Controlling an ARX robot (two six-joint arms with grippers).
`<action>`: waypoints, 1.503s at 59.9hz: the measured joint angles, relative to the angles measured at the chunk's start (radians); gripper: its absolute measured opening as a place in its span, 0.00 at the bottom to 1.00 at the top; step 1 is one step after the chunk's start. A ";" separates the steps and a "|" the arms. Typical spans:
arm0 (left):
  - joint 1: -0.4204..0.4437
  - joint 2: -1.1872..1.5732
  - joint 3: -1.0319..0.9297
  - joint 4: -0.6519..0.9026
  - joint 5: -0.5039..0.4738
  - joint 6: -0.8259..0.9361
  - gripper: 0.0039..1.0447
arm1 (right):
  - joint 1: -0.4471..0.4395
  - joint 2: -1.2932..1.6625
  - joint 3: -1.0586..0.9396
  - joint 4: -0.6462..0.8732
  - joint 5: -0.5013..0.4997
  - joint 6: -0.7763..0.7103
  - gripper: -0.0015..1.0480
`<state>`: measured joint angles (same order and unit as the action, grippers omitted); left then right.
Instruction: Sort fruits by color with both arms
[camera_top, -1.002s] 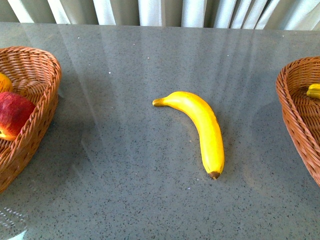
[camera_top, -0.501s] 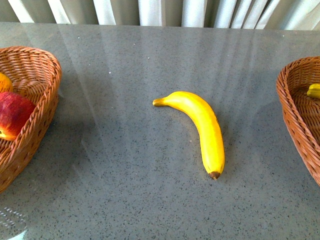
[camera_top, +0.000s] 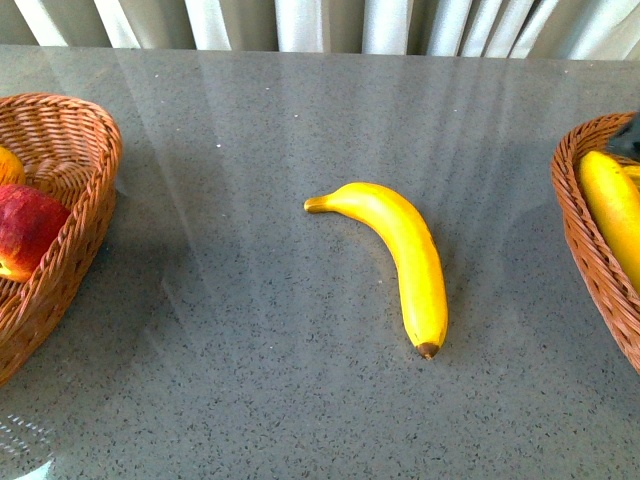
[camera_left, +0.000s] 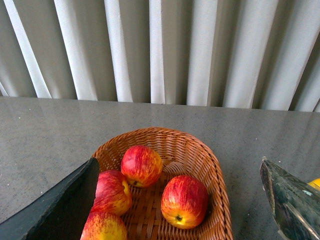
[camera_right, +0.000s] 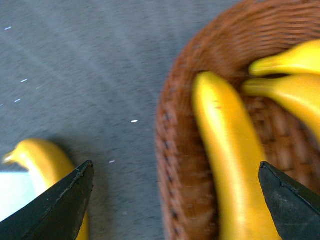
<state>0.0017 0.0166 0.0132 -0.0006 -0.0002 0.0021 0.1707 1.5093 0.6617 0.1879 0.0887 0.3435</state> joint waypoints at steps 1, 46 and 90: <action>0.000 0.000 0.000 0.000 0.000 0.000 0.91 | 0.011 0.000 0.003 0.000 -0.003 -0.002 0.91; 0.000 0.000 0.000 0.000 0.000 0.000 0.91 | 0.289 0.445 0.339 -0.113 -0.074 -0.156 0.91; 0.000 0.000 0.000 0.000 0.000 0.000 0.91 | 0.322 0.484 0.319 -0.124 -0.050 -0.128 0.28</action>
<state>0.0017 0.0166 0.0132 -0.0002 -0.0006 0.0021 0.4923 1.9934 0.9806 0.0635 0.0391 0.2157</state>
